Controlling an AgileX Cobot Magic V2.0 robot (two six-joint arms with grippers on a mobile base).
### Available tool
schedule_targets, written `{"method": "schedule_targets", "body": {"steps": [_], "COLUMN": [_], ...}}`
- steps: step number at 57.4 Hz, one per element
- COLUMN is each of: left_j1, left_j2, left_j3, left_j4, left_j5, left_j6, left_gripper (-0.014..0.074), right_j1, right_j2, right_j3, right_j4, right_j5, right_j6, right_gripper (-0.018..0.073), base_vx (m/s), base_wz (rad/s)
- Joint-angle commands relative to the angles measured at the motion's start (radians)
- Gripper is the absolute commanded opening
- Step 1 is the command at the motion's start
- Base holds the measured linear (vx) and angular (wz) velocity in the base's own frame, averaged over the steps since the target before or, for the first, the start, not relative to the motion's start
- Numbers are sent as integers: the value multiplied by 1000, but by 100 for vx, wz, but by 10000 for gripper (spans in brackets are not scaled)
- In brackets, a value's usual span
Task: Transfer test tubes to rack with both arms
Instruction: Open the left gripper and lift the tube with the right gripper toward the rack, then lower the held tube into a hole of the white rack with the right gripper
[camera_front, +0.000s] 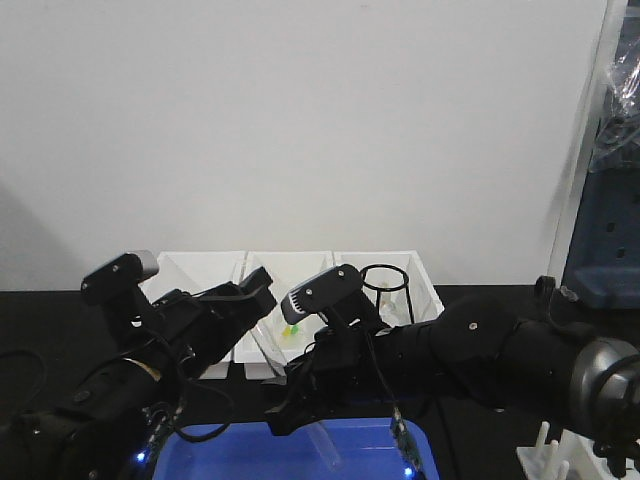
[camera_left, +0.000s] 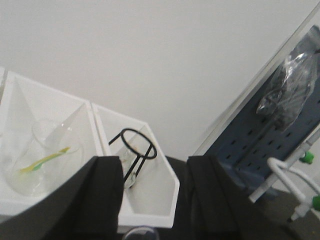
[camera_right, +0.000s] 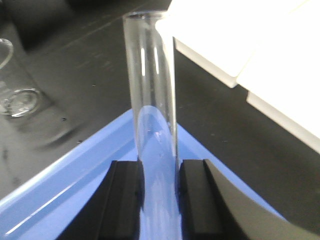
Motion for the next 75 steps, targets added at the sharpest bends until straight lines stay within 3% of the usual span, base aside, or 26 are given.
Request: {"method": "schedule_targets", "body": {"steps": [1,11,33,47,58,67,75], "left_j1": [3,17,72,72,72,72,72], "left_j2": [-51,-68,-153,-175,-174,-173,-173], "left_j3": [-36,-36,-36,-36,-36,-36,-36], "left_j4": [-41,-142,-138,-138,-138,-138,-138], "left_j5": [-134,-193,-180,-67,-35,-36,-35], "left_j6": [-7,37,228,235,235,235,235], "left_gripper": [435,435,435,435,435,435,435], "right_j1": [-19,-79,-288,-401,-420,-418,-418], "right_j2": [-58,-58,-241,-502,-600,-624,-638], "right_j3": [-34,-34,-24,199,412,538,597], "right_j4": [20,19,11,15,19,15,-99], "right_j5": [-65,-80,-162,-419,-556,-698,-728], "right_j6": [-2,-2,-30,-89,-82,-3,117], "right_gripper": [-7,-7,-7,-6,-6,-6,-6], "base_vx": [0,0,0,0,0,0,0], "base_wz": [0,0,0,0,0,0,0]}}
